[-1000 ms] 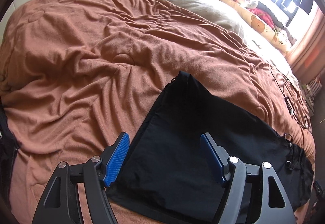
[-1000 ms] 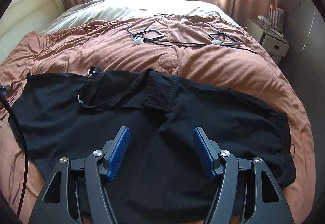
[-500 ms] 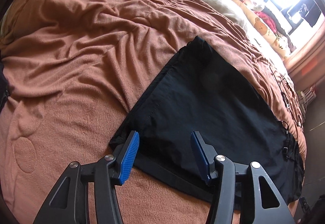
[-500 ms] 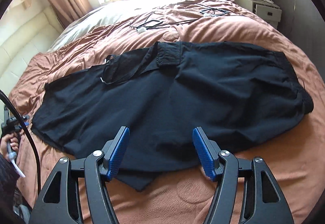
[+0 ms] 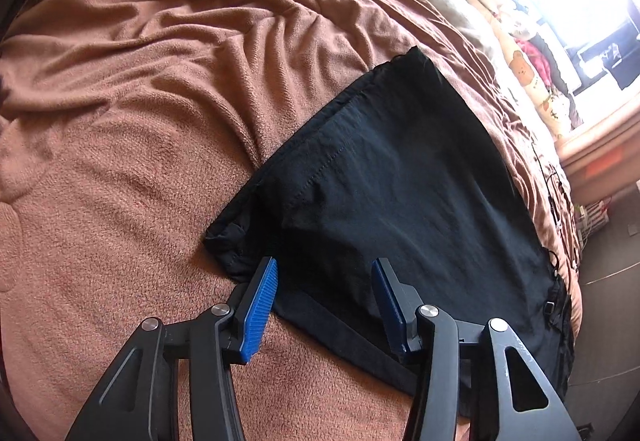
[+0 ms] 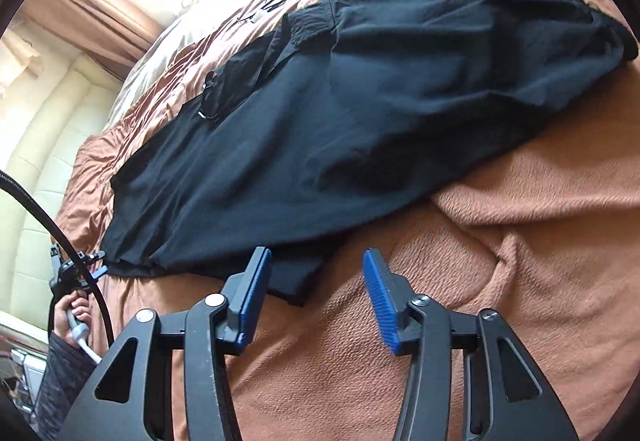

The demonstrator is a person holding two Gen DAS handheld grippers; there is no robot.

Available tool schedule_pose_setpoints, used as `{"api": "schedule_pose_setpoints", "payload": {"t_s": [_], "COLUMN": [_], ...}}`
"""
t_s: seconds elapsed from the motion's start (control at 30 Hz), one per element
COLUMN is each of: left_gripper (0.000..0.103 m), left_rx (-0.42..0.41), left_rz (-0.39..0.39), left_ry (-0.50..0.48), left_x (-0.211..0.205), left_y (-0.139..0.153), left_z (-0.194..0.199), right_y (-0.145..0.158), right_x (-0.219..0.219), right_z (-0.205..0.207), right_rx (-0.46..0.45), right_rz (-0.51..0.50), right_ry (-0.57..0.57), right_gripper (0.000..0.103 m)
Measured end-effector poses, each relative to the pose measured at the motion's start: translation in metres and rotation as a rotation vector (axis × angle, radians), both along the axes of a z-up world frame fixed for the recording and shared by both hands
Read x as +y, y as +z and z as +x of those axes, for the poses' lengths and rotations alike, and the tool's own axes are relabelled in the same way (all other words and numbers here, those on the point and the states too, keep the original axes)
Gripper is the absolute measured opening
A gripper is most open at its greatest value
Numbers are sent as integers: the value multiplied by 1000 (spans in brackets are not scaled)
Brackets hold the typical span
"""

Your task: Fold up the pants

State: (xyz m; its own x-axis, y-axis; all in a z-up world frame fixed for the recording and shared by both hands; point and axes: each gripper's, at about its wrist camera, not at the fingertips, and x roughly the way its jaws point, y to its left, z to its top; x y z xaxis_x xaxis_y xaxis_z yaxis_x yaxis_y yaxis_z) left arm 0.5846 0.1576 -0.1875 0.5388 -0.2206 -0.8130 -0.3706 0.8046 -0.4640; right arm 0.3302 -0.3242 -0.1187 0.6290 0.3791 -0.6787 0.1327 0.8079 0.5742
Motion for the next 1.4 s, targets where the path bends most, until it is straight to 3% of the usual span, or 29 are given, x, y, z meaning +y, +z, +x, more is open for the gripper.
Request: {"api": "schedule_pose_setpoints", "payload": {"t_s": [0.3,0.33,0.37,0.4,0.5,0.53,0.63,0.9,1.07,1.17,1.23,1.4], "left_gripper": [51,51,51,47,9,4,1,1,2,13,33,39], "left_rx": [-2,-4,-7,-10,0,-1,-12,-26,25,29,28,5], "left_rz": [-80,-80,-82,-80,-75,-90,-85,-72,-69,-73,-97,-130], "left_ry": [66,74,84,94,103,109,116,100,99,100,108,116], "left_x": [0,-1,-1,-1,0,1,2,5,8,13,18,23], "left_y": [-5,-5,-6,-7,-9,-11,-8,0,-4,-5,-7,-10], "left_z": [-5,-5,-4,-2,4,3,-3,-19,-18,-21,-23,-23], "right_y": [-19,-18,-20,-23,-24,-23,-20,-19,-24,-21,-20,-23], "right_x": [-15,-16,-15,-15,-14,-12,-11,-11,-6,-4,-3,-7], "right_z": [9,10,9,8,3,2,-7,-20,-19,-19,-17,-16], "right_rx": [3,2,8,16,11,3,-32,-59,-43,-53,-55,-65], "right_rz": [151,148,145,143,129,128,106,93,88,77,80,129], "right_ry": [-16,-13,-7,-2,-8,-8,2,5,9,14,14,9], "right_gripper": [41,38,24,15,5,4,2,1,1,1,1,2]}}
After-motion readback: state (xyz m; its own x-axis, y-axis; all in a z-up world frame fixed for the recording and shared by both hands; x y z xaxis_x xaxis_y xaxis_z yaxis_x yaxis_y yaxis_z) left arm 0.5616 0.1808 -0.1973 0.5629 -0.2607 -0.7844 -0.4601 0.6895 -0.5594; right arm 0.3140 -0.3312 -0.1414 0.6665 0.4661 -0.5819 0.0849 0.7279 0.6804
